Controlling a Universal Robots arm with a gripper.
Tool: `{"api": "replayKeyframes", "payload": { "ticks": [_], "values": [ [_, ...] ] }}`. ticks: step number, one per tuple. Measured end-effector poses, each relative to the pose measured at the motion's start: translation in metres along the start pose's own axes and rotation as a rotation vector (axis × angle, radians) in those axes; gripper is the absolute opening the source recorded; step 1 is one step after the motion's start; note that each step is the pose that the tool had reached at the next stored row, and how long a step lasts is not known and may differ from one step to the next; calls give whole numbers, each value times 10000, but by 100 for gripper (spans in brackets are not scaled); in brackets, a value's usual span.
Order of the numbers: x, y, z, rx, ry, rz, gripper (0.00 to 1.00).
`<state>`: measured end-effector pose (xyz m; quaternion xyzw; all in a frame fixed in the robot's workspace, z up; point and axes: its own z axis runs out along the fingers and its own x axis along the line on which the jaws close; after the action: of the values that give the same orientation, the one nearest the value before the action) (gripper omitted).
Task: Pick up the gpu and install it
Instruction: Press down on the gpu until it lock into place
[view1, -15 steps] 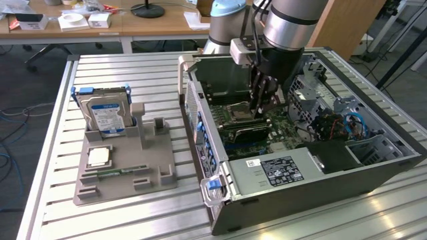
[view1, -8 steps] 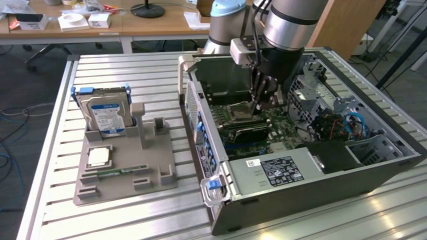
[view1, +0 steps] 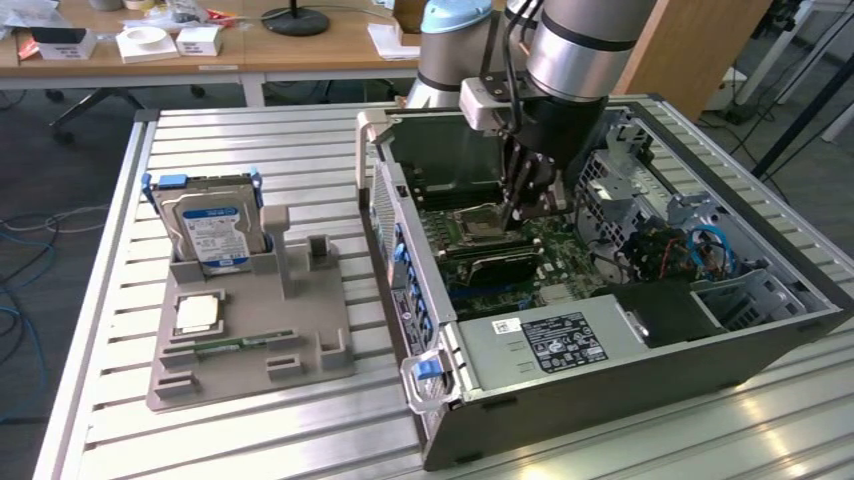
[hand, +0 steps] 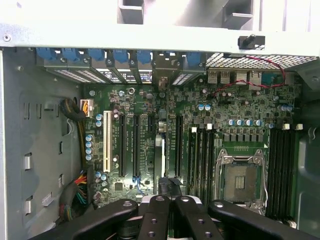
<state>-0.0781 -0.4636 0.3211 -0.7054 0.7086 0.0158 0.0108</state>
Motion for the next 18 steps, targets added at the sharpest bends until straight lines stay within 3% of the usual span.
{"api": "replayKeyframes", "payload": {
  "ticks": [18],
  "values": [
    [12, -2, 261, 0, 1, 0, 10]
  ]
}}
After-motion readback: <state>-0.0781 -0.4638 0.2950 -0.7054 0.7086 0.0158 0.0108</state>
